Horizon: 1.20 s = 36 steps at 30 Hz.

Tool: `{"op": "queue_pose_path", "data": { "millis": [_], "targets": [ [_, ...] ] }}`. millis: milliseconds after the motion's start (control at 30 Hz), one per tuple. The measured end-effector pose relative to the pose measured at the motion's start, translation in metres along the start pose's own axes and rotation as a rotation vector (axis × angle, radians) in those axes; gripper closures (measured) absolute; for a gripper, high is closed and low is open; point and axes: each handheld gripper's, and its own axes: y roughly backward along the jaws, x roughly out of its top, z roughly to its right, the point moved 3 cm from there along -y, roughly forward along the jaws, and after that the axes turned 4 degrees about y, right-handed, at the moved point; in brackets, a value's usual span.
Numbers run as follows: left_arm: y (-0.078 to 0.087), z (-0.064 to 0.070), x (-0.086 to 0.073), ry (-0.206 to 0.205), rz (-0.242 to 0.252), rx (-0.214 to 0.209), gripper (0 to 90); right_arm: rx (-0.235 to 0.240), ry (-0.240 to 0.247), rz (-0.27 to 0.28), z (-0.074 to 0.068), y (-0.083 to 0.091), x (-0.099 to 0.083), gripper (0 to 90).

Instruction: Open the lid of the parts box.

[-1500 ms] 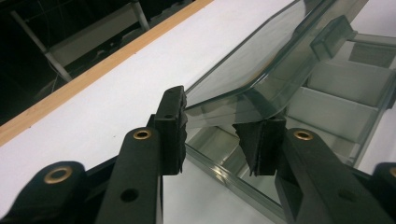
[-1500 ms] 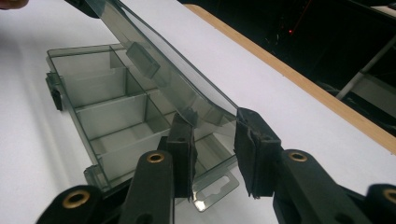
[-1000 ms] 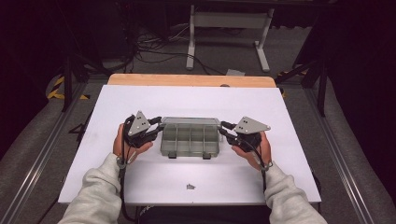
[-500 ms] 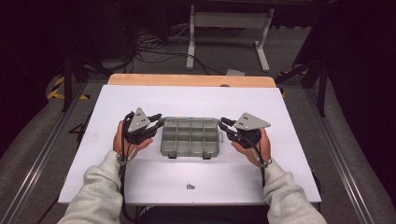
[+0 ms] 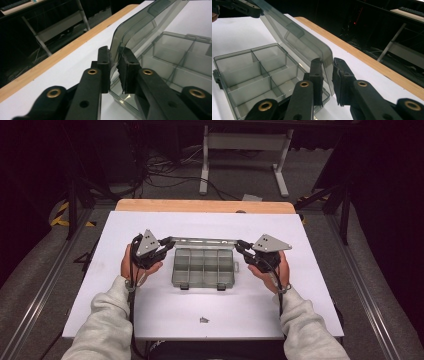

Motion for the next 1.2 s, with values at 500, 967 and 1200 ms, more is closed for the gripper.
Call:
{"op": "queue_pose_path", "data": {
  "millis": [500,967,1200],
  "targets": [
    [-0.011,-0.008,0.005,0.028,0.008,0.013,81.7,-0.003,-0.052,0.024,0.012,-0.007,0.003,81.6],
    [-0.019,-0.012,0.004,0.039,0.008,0.037,81.5,-0.015,-0.106,0.038,0.02,-0.018,0.003,80.7],
    [-0.025,-0.014,0.002,0.054,0.002,0.044,80.6,-0.025,-0.131,0.049,0.023,-0.024,0.001,80.6]
  ]
}}
